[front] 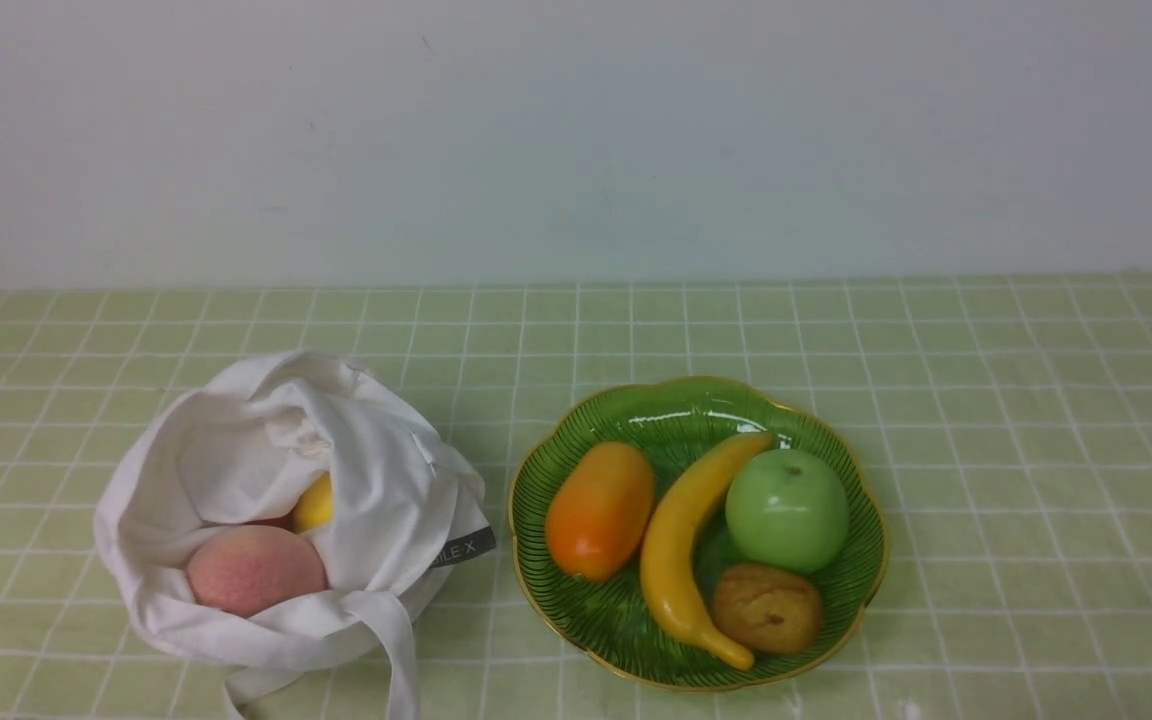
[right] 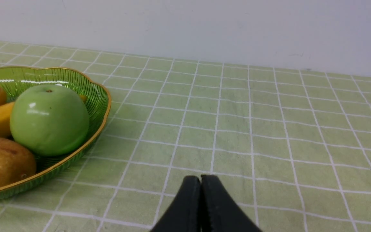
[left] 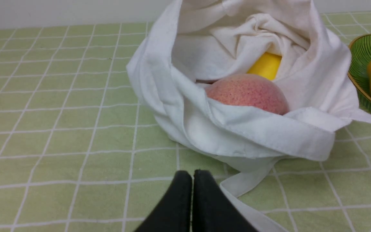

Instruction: Take the fruit out of the bag on the green coffee tablecloth and place them on the plate.

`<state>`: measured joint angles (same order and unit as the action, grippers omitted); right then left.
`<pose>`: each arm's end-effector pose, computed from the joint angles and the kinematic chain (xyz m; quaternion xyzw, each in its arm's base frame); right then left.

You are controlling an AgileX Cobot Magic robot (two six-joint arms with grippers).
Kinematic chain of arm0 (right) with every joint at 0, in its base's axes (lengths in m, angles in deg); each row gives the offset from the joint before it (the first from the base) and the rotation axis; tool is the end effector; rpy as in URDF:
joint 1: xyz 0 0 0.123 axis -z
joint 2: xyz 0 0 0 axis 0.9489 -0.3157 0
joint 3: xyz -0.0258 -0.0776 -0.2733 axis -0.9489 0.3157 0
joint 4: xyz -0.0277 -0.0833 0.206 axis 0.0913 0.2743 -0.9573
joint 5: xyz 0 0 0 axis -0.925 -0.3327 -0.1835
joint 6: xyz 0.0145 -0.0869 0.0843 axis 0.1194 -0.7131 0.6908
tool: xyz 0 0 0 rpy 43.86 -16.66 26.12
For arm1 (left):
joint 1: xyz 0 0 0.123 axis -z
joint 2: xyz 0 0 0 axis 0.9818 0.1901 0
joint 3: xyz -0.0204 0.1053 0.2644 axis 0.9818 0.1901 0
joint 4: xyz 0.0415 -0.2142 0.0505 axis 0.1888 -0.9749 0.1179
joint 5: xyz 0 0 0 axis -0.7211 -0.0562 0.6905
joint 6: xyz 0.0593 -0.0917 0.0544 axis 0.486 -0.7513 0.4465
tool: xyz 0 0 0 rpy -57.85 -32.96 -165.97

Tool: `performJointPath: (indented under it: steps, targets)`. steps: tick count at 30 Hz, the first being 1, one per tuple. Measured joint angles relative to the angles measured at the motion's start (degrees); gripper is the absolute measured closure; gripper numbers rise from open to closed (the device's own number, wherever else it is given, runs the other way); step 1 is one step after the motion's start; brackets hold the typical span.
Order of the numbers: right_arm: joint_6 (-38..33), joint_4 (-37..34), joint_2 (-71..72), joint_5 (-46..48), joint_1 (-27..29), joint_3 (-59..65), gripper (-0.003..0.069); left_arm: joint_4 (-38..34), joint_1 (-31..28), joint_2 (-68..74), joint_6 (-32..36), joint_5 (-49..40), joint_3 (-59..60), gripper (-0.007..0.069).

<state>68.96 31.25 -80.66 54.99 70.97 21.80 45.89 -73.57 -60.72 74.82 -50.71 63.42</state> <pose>0.0527 0.0073 0.1625 -0.0548 0.8081 0.0006 0.5864 0.0532 -0.0036 0.1614 0.0321 0.8078 -0.0254 0.5880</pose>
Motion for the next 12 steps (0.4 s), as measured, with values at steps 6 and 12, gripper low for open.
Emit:
performJointPath:
  steps: [6, 12]
  targets:
    - [0.4, 0.0, 0.0, 0.0, 0.0, 0.0, 0.0671, 0.0, 0.0, 0.0, 0.0, 0.0, 0.0, 0.0632]
    - [0.4, 0.0, 0.0, 0.0, 0.0, 0.0, 0.0671, 0.0, 0.0, 0.0, 0.0, 0.0, 0.0, 0.0632]
